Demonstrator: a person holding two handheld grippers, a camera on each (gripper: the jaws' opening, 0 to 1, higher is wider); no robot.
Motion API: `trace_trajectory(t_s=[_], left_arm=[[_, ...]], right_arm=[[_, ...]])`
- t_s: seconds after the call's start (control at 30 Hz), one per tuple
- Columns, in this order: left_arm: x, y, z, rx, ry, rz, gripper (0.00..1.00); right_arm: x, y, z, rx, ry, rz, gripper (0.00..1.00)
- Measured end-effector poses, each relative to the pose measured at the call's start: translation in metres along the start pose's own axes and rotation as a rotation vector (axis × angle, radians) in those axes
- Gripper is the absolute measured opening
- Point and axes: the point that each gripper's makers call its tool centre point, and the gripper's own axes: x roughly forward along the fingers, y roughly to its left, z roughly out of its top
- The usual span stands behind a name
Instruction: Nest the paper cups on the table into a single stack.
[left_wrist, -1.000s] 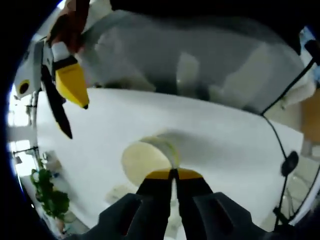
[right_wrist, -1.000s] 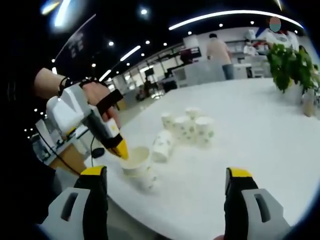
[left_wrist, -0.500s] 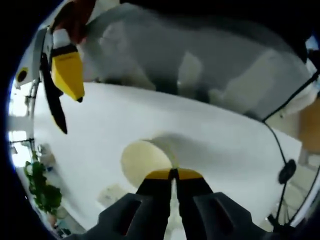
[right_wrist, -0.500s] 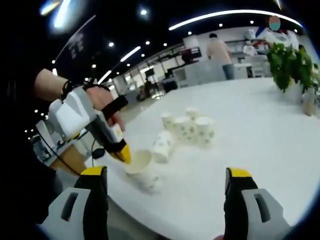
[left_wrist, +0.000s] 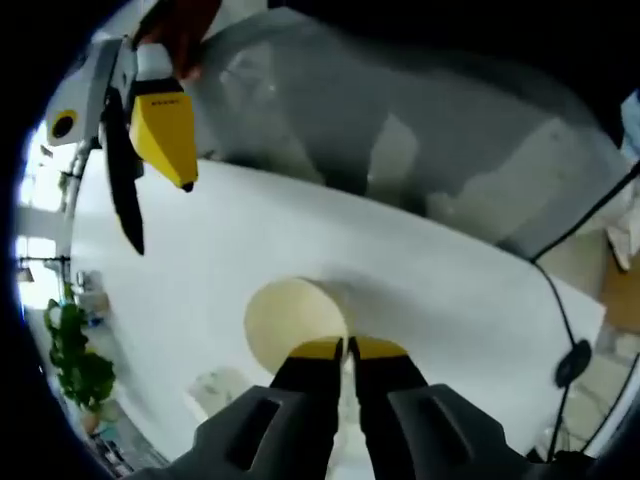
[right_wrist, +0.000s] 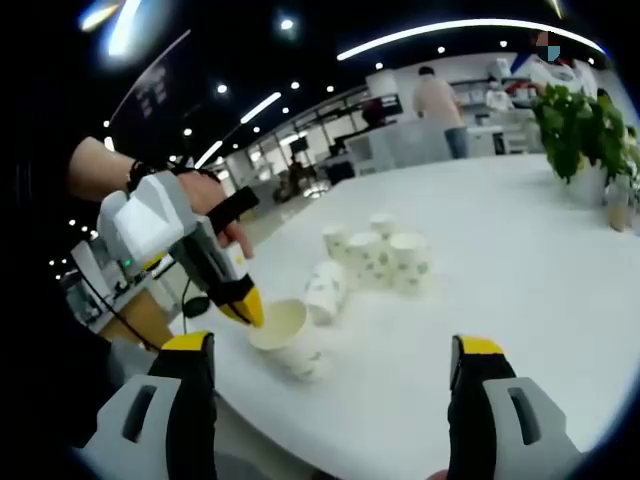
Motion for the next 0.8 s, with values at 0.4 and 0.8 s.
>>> trace_trajectory(t_s=[0.4,0.8], left_arm=[[-0.003,0.0,-0.004,-0.048,-0.012,0.009,0.13],[-0.008,0.006,-0.003,-0.1,-0.055,0.072,0.32]], right_arm=[[0.001,-0.001,-0.001,0.002,0.004,-0.002,0.96],[0.002,0.0,-0.002,0.006,0.01,0.0,0.97]])
